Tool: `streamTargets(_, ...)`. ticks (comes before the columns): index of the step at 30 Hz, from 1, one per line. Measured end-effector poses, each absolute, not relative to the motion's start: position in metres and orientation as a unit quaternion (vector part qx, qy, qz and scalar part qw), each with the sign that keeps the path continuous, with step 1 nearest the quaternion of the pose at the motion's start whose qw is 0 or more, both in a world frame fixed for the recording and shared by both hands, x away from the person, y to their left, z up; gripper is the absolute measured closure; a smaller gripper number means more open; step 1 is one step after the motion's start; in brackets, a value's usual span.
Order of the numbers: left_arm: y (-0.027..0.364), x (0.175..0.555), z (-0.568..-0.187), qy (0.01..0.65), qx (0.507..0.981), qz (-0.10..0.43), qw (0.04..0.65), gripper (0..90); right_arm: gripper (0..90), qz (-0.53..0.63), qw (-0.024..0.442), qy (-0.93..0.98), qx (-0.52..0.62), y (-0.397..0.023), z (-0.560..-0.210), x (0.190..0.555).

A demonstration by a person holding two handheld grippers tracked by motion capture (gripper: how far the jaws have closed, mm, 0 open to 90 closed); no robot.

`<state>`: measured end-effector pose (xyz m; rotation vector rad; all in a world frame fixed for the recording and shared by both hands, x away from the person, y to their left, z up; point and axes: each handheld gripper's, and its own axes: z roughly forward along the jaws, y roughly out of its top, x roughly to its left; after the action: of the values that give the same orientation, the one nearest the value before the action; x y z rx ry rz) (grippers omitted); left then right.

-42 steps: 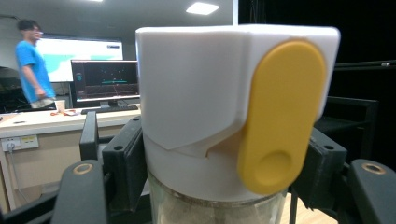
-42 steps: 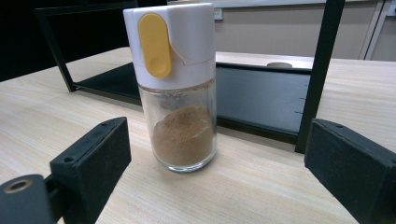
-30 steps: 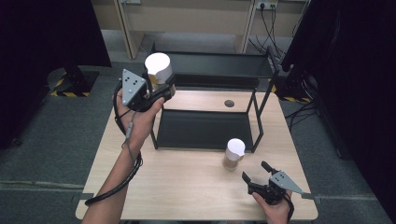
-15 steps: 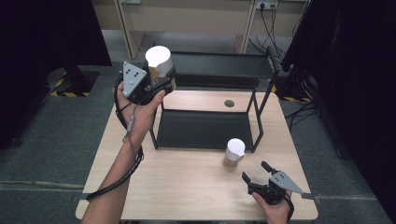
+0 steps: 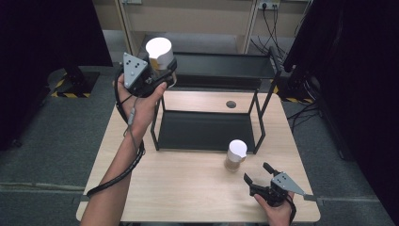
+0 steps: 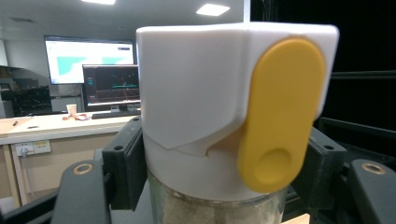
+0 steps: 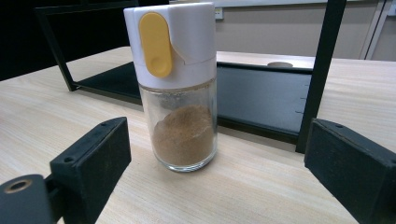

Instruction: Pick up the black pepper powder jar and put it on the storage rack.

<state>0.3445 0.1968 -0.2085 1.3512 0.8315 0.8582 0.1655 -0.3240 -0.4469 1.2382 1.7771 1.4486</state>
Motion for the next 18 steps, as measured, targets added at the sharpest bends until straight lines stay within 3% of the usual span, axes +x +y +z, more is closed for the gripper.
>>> streamTargets(18,0.194,0.361,-0.196,0.373,0.587,0.381,0.609,30.4,7.4,0.536,0.264,0.659,0.458,-0.324,-0.447,0.166)
